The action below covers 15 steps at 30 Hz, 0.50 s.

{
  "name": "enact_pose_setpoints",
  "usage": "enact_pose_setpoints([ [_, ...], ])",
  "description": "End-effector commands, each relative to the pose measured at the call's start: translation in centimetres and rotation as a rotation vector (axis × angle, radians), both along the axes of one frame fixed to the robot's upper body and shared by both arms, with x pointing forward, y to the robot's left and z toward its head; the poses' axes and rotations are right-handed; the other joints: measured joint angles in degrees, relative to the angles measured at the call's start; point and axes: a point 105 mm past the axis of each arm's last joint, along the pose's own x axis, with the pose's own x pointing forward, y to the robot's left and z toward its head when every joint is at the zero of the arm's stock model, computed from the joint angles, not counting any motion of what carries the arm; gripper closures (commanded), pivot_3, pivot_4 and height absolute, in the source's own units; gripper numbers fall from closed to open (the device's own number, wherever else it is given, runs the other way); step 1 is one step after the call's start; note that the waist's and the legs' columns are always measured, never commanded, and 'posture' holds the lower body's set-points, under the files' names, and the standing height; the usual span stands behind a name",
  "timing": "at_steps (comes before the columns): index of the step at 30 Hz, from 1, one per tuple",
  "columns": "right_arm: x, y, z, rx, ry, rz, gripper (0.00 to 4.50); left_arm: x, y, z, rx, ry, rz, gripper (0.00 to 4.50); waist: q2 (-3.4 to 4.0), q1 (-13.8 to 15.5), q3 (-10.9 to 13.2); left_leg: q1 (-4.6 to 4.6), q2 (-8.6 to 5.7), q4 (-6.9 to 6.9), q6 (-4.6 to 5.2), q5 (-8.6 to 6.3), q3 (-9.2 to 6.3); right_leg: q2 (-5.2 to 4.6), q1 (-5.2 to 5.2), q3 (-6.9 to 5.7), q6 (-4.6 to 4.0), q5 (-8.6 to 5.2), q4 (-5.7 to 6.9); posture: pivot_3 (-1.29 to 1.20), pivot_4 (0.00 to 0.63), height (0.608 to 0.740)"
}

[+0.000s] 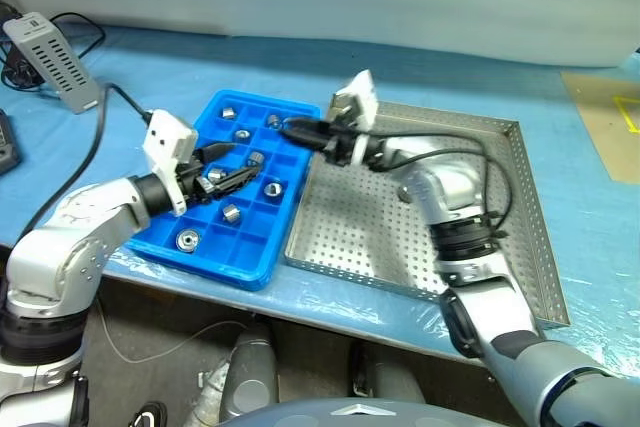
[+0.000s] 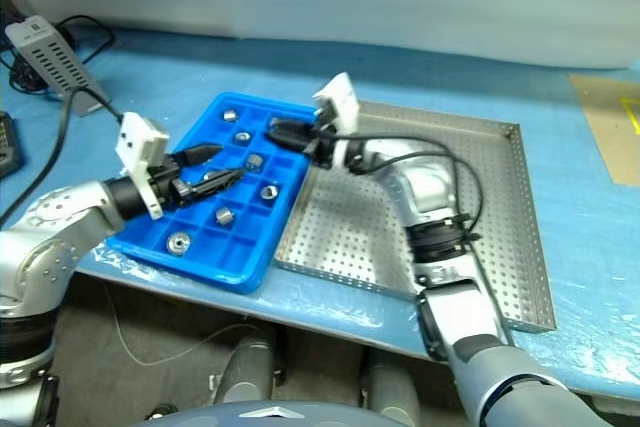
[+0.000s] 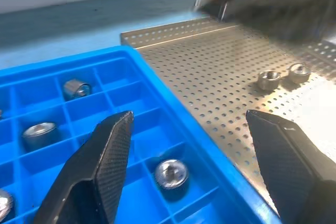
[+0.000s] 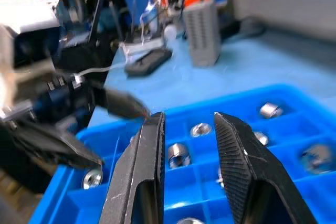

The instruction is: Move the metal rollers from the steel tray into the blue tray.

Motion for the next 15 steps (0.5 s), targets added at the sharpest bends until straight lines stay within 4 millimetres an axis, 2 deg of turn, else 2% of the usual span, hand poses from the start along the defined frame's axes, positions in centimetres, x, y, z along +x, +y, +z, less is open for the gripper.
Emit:
enact_pose_setpoints([
  [1,-0.1,-3.9,2.0,0.024,-0.055,-0.084,3.00,0.5,-1.4,0.7,-0.008,-0.045,-0.063,0.84,0.00,-0.1,0.0,0.02,-0.01,0.01,0.00,0.00,0.00,0.00,0.03,0.01,0.00,0.00,0.00,-0.02,0.150,0.740],
  [2,0.0,-5.9,1.2,-0.017,-0.042,-0.142,3.00,0.7,-1.8,0.6,-0.012,-0.042,-0.083,0.84,-0.02,-0.2,0.0,0.06,-0.02,0.02,-0.01,0.01,0.00,0.00,0.06,0.00,0.01,0.01,0.00,-0.03,0.150,0.740],
  [5,-0.6,-9.6,-0.9,-0.102,-0.002,-0.235,3.00,1.0,-2.3,0.3,-0.010,-0.038,-0.117,0.84,-0.03,-0.3,0.0,0.29,-0.02,-0.02,0.03,-0.02,0.01,0.02,0.36,0.00,0.01,-0.01,-0.11,-0.05,0.150,0.740],
  [9,-1.4,-13.3,-4.2,-0.154,0.061,-0.322,3.00,1.8,-2.7,0.0,-0.007,-0.044,-0.127,0.84,-0.03,-1.4,0.0,0.34,-0.02,-0.04,0.09,-0.06,0.03,0.03,0.41,0.02,0.00,-0.01,-0.18,-0.08,0.150,0.740],
  [12,-1.5,-14.0,-5.1,-0.125,0.088,-0.351,3.00,2.4,-3.0,-0.3,-0.007,-0.046,-0.132,0.84,-0.02,-2.7,0.0,0.40,-0.02,0.03,0.12,-0.07,0.07,0.03,0.43,0.08,-0.01,-0.01,-0.13,-0.12,0.150,0.740],
  [15,-1.4,-13.4,-6.6,-0.160,0.097,-0.354,3.00,2.9,-3.0,-0.3,0.005,-0.058,-0.132,0.84,-0.02,-3.4,0.0,0.55,-0.02,0.04,0.23,-0.13,0.08,0.03,0.53,0.12,-0.03,0.00,-0.05,-0.12,0.150,0.740],
])
